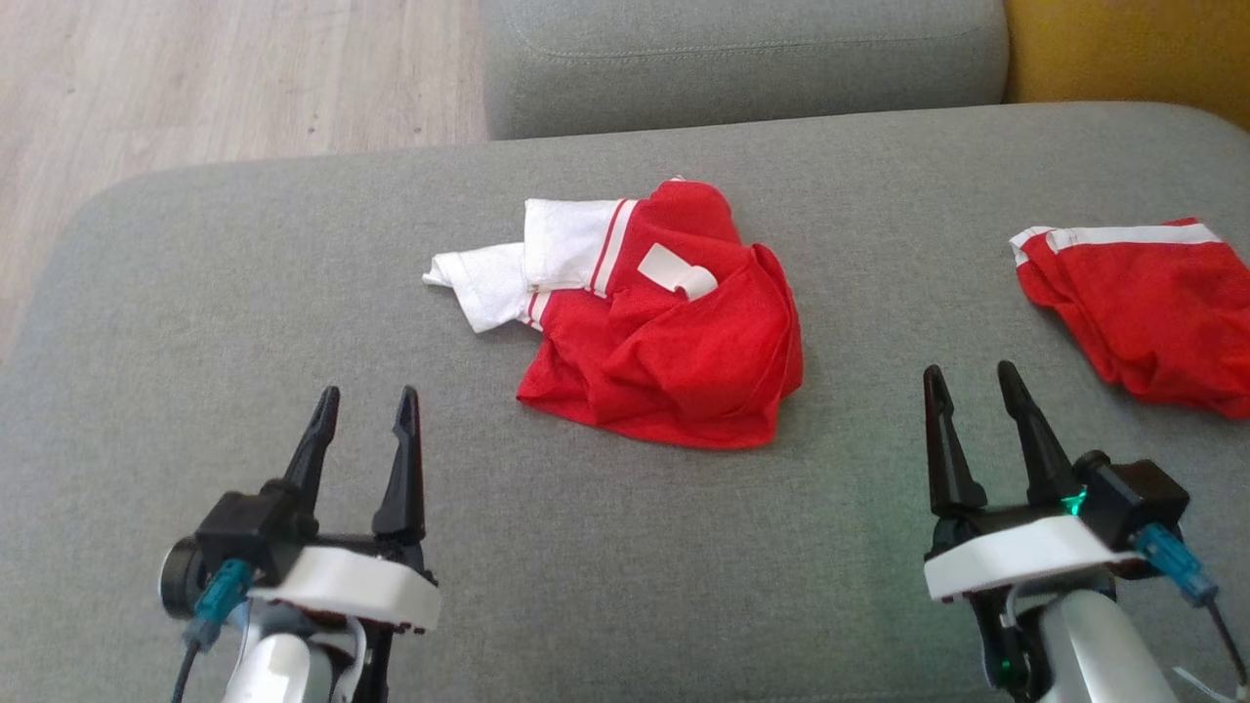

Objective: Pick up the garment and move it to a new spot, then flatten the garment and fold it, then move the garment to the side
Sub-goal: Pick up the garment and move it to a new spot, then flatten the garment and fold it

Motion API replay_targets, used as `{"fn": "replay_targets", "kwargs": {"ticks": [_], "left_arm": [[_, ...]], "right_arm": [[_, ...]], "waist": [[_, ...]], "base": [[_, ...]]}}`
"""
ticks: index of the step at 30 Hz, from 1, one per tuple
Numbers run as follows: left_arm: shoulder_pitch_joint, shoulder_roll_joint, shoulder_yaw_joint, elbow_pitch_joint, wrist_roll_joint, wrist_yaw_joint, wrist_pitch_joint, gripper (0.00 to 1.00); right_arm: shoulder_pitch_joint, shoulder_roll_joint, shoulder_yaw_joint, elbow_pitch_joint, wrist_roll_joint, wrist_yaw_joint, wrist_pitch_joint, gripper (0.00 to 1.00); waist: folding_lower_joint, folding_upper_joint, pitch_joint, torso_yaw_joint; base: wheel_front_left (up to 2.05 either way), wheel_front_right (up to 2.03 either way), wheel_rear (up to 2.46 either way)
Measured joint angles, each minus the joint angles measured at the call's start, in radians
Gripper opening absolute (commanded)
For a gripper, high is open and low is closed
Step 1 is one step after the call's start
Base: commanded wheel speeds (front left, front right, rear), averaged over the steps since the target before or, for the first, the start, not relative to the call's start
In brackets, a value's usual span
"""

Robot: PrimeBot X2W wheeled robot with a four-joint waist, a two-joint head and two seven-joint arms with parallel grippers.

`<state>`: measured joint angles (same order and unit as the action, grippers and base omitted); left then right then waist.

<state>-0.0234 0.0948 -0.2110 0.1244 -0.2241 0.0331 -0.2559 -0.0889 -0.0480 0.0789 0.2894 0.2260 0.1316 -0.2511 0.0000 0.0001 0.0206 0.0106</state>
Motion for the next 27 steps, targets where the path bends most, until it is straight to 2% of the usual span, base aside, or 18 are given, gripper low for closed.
{"fn": "replay_targets", "kwargs": {"ticks": [7, 15, 19, 27], "left_arm": [[-0.005, -0.026, 0.008, 0.002, 0.027, -0.051, 0.000, 1.00], [-0.045, -0.039, 0.005, 0.016, 0.030, -0.072, 0.000, 1.00], [-0.051, -0.043, -0.001, 0.030, 0.030, -0.079, 0.000, 1.00], [-0.087, -0.046, -0.032, 0.039, 0.012, -0.080, 0.000, 1.00]], "right_arm": [[0.001, 0.000, -0.012, -0.001, -0.011, 0.000, 0.000, 1.00], [-0.036, 0.000, 0.028, 0.022, -0.048, 0.000, 0.025, 1.00], [-0.126, 0.000, 0.027, 0.080, -0.069, 0.000, 0.076, 1.00], [-0.312, -0.002, -0.074, 0.298, -0.110, 0.000, 0.156, 1.00]], "waist": [[0.0000, 0.0000, 0.018, 0.024], [0.0000, 0.0000, 0.057, 0.075], [0.0000, 0.0000, 0.084, 0.117], [0.0000, 0.0000, 0.131, 0.211]], "base": [[0.00, 0.00, 0.00], [0.00, 0.00, 0.00], [0.00, 0.00, 0.00], [0.00, 0.00, 0.00]]}}
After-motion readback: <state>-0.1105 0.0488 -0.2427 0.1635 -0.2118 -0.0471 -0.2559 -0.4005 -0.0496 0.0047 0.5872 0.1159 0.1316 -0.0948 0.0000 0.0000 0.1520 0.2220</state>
